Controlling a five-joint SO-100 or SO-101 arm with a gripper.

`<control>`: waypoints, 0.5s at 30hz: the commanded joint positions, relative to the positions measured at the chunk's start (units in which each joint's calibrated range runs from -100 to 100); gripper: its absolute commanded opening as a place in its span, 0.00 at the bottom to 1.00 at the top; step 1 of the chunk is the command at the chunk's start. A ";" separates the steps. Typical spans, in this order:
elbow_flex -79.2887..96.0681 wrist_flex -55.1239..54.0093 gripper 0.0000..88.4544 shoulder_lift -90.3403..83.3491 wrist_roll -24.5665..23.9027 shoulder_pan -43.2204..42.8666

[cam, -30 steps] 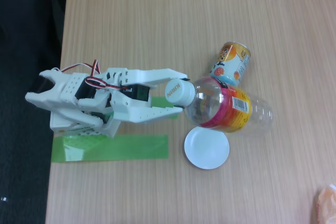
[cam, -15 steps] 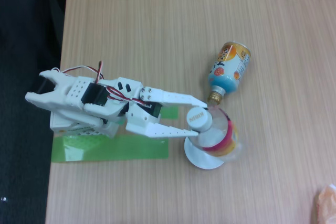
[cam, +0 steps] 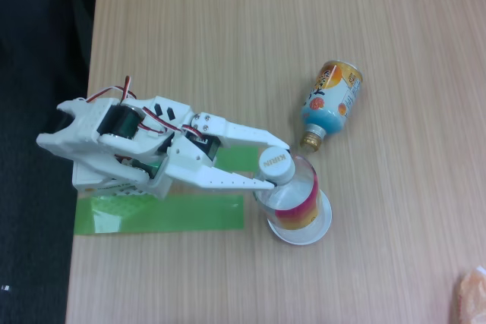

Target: Pick up the plastic bottle and stand it up on the white place

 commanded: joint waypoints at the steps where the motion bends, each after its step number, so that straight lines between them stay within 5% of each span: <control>1: -2.49 0.82 0.13 0.08 0.41 -1.96; 15: -0.86 0.65 0.13 0.08 0.41 -4.62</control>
